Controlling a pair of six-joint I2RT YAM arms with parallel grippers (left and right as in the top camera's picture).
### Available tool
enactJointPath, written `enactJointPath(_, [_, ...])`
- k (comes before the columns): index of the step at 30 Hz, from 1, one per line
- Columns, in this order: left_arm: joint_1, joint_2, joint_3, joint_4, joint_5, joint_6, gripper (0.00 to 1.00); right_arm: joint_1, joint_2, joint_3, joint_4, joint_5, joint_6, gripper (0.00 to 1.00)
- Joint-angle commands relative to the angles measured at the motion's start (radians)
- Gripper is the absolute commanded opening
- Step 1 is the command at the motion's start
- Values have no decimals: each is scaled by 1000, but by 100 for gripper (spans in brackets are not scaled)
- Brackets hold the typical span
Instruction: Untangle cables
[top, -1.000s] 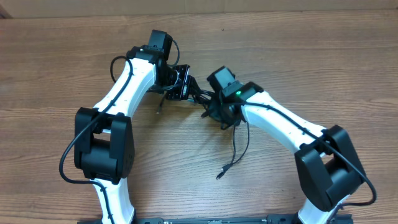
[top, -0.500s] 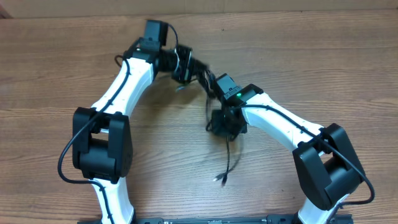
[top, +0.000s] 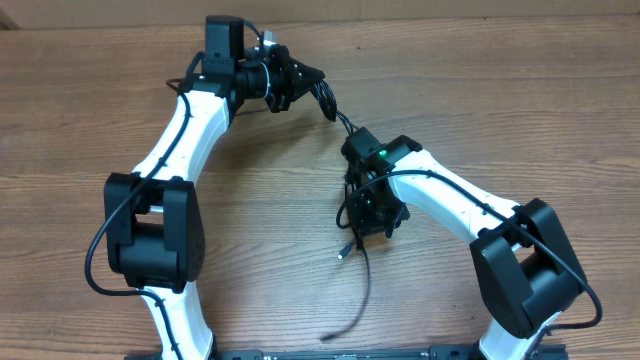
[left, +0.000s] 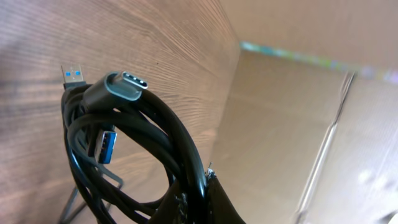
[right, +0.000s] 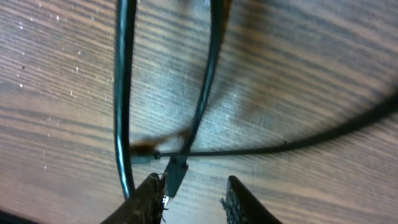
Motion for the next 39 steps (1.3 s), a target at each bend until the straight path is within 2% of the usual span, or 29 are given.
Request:
enactJointPath(1, [-27, -19, 29, -10, 67, 343, 4, 5, -1, 90, -19, -28, 52, 33])
enactJointPath(2, [-37, -19, 29, -17, 91, 442, 5, 5, -2, 143, -48, -58, 52, 34])
enactJointPath(6, [-50, -19, 29, -101, 96, 636, 4, 3, -3, 274, -128, -87, 51, 36])
enactJointPath(12, [-38, -19, 29, -280, 96, 824, 4, -62, -13, 352, -190, -89, 52, 38])
enactJointPath(17, [-32, -19, 29, -428, 66, 991, 4, -196, -25, 353, -212, -147, 52, 39])
enactJointPath(20, [-33, -19, 28, -481, -124, 952, 4, -271, -25, 353, -203, -183, 73, 43])
enactJointPath(23, [-32, -19, 25, -535, -393, 802, 5, -326, -25, 353, -194, -193, 97, 46])
enactJointPath(25, [-32, -19, 24, -570, -490, 733, 4, -342, -25, 352, -185, -193, 97, 46])
enactJointPath(28, [-32, -18, 24, -587, -442, 733, 4, -346, -25, 352, -167, -193, 97, 47])
enactJointPath(34, [-44, -18, 24, -504, -26, 843, 4, -346, -25, 352, -137, -193, 97, 51])
enactJointPath(39, [-66, -12, 23, -510, -63, 842, 6, -346, -25, 352, -132, -193, 97, 52])
